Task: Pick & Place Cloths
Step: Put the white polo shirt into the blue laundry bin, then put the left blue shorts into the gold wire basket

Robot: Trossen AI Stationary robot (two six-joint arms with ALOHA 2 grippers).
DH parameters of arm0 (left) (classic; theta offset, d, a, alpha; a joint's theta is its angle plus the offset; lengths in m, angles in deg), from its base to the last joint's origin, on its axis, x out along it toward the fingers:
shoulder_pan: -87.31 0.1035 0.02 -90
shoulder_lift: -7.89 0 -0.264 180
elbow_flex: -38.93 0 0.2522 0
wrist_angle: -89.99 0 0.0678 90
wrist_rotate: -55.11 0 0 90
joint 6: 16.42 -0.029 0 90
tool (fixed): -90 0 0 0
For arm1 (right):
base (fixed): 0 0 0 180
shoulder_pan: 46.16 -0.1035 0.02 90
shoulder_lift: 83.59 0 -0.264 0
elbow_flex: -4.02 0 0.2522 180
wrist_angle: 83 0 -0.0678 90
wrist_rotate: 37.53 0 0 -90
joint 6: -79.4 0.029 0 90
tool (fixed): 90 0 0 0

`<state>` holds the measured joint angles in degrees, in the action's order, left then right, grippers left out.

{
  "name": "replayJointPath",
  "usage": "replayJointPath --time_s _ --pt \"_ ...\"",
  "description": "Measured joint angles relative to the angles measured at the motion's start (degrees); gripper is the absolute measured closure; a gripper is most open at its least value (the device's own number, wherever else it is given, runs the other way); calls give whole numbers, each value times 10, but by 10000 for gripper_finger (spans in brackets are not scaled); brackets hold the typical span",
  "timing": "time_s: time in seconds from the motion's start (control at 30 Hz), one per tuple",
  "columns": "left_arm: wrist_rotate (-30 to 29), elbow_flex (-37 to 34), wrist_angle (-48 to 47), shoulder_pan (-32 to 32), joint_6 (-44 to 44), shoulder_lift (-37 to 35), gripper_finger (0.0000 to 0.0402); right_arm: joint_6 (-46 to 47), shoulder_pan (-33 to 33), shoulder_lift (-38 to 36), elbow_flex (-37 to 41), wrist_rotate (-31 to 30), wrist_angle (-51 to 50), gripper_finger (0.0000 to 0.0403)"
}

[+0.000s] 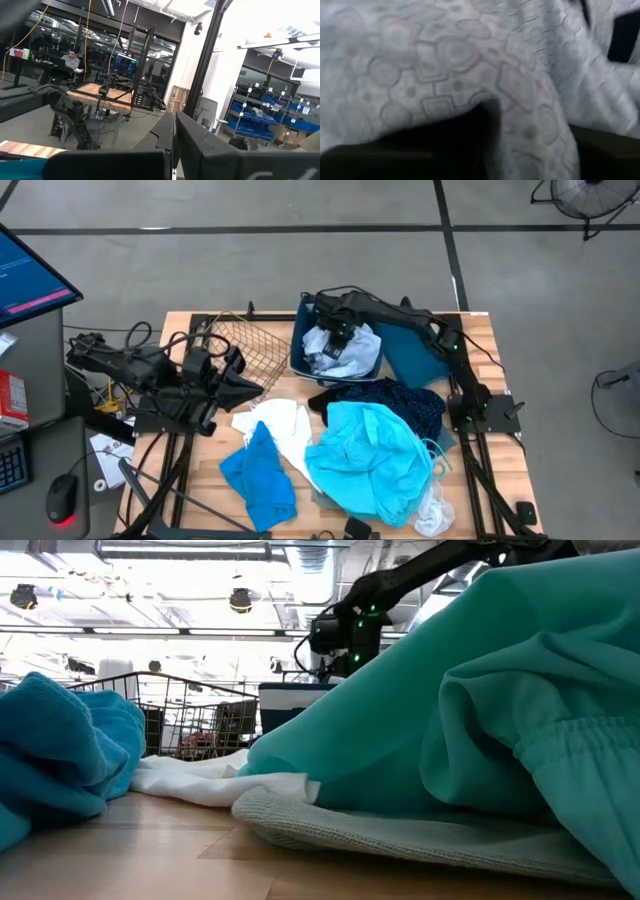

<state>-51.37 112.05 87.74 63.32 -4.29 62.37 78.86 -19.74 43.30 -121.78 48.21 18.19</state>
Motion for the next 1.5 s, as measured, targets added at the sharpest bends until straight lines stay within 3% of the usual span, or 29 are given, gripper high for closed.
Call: replayJointPath --time_s 0.23,0.4,0.63,0.93,1.23,1.5 --pt "3 0 2 -1 -44 30 339 -29 -21 -108 -1 0 10 113" --pt "3 0 -23 -2 -39 66 276 -17 -36 -207 -1 0 -6 60" --pt "4 0 -259 -42 60 113 210 47 -86 -358 -1 0 -57 67" --pt "16 0 -398 -86 221 193 195 177 -195 -487 -1 -1 -67 76" --pt "22 0 -502 -109 367 247 195 252 -315 -512 -1 -39 -116 76" --pt "56 0 -558 -114 504 248 195 257 -376 -494 -1 -58 -179 76"
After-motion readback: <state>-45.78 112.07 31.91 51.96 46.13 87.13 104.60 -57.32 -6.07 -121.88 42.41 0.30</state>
